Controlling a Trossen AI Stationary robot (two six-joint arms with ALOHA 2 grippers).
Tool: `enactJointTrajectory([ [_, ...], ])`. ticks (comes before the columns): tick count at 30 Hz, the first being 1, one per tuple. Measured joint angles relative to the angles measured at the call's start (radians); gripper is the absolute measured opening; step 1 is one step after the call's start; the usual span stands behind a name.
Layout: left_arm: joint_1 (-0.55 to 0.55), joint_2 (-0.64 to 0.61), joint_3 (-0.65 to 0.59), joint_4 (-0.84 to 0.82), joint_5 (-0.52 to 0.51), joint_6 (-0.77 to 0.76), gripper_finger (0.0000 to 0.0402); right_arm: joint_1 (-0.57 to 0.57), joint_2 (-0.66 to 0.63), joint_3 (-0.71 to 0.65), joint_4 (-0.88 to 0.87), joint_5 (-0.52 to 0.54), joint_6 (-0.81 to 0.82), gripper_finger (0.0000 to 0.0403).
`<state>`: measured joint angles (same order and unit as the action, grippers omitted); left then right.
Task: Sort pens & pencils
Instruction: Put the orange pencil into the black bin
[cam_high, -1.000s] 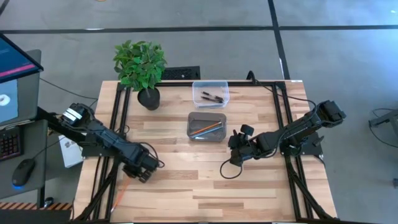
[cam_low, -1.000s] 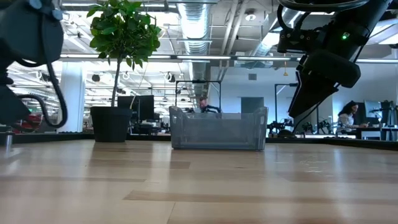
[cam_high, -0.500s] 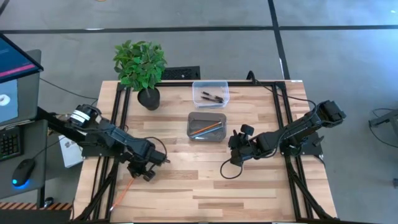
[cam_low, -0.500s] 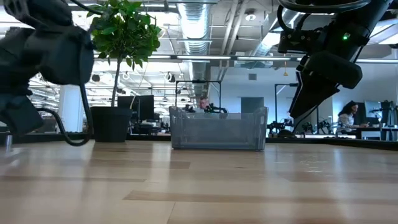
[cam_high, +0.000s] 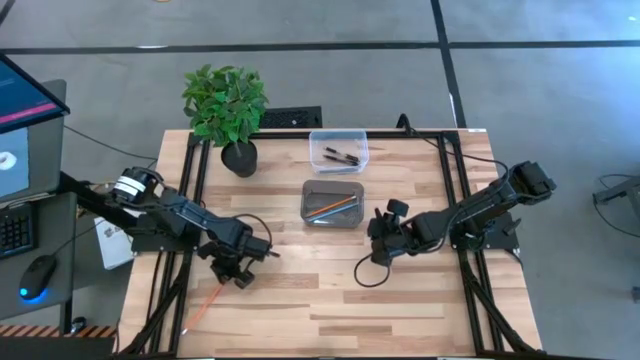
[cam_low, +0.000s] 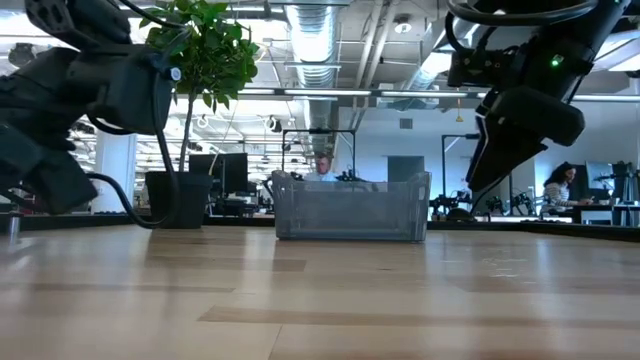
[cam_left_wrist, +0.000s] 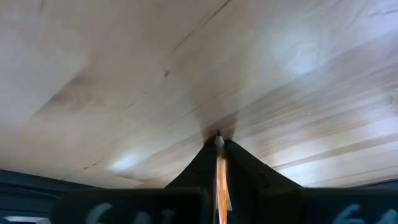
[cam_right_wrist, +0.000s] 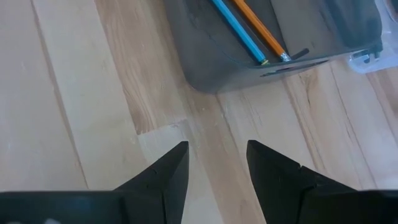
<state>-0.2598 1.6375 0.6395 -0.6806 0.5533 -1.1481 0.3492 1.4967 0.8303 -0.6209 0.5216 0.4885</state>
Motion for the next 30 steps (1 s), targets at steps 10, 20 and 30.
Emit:
enactJointTrajectory([
  [10,0.03,0.0,0.016,0.028,-0.014,0.064,0.0006,-0.032,0.0,0.0,0.0,0.0,-0.001,0.0186],
  [20,0.073,0.0,0.161,0.141,-0.472,0.253,0.0006,-0.033,0.0,0.0,0.0,0.0,-0.001,0.0186],
  [30,0.136,0.006,0.183,0.317,-0.587,0.398,0.0002,-0.028,0.0,0.0,0.0,-0.027,0.003,0.0186],
])
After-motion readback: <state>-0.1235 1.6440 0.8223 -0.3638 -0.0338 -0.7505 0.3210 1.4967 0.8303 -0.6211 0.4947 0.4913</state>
